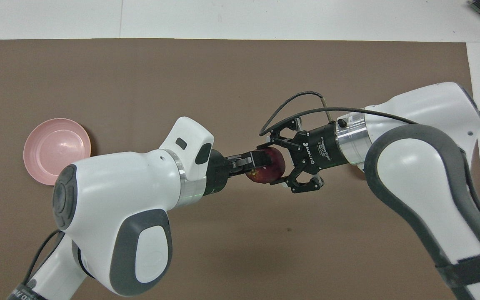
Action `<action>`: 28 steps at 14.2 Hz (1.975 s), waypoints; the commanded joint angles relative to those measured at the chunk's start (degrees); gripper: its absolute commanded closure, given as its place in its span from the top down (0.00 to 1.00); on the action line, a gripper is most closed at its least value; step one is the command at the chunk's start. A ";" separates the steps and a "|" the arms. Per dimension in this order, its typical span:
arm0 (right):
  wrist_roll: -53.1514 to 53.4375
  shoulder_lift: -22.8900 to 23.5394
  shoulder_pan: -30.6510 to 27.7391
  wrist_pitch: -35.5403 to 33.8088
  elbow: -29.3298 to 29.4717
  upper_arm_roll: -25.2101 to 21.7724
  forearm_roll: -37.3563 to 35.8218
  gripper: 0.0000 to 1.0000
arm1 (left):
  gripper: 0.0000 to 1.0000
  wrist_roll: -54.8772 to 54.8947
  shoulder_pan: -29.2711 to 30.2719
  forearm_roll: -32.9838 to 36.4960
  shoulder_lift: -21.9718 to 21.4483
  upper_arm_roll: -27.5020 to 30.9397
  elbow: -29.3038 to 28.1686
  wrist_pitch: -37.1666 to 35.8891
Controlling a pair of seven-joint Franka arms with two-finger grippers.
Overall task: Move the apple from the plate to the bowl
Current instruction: 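Close the right gripper on the apple and open the left gripper, then carry the apple to the bowl while the left gripper withdraws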
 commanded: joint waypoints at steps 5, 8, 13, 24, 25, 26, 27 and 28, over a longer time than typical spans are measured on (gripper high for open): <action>-6.40 -1.39 -5.46 -2.39 1.32 -0.23 -5.93 0.00 | 1.00 0.10 0.62 4.51 0.63 1.41 2.73 -7.78; -15.70 -1.39 -5.82 -2.48 1.23 -0.14 -16.89 0.00 | 1.00 0.45 4.56 8.39 -0.07 1.42 2.30 -16.56; -34.31 -1.30 -8.27 -1.78 -0.87 -0.23 -28.94 0.00 | 1.00 2.02 11.68 32.17 -0.51 1.42 2.73 -27.93; -67.05 4.32 -15.04 14.83 -6.85 -0.23 -49.54 0.00 | 1.00 17.13 22.86 45.40 -0.43 1.68 20.73 -46.27; -67.75 4.32 -15.13 15.18 -7.55 -0.23 -49.63 0.00 | 1.00 18.46 23.03 45.14 -0.43 1.85 23.01 -49.09; -68.98 4.41 -15.31 15.79 -8.34 -0.23 -49.63 0.00 | 1.00 18.73 23.56 44.96 -0.17 1.86 25.12 -51.03; -69.95 4.41 -16.35 17.02 -9.30 -0.23 -49.63 0.00 | 1.00 18.73 23.91 44.96 0.10 1.77 26.89 -52.88; -70.65 4.41 -16.62 17.81 -9.92 -0.23 -49.71 0.00 | 1.00 18.73 24.00 44.87 0.27 1.85 27.69 -54.55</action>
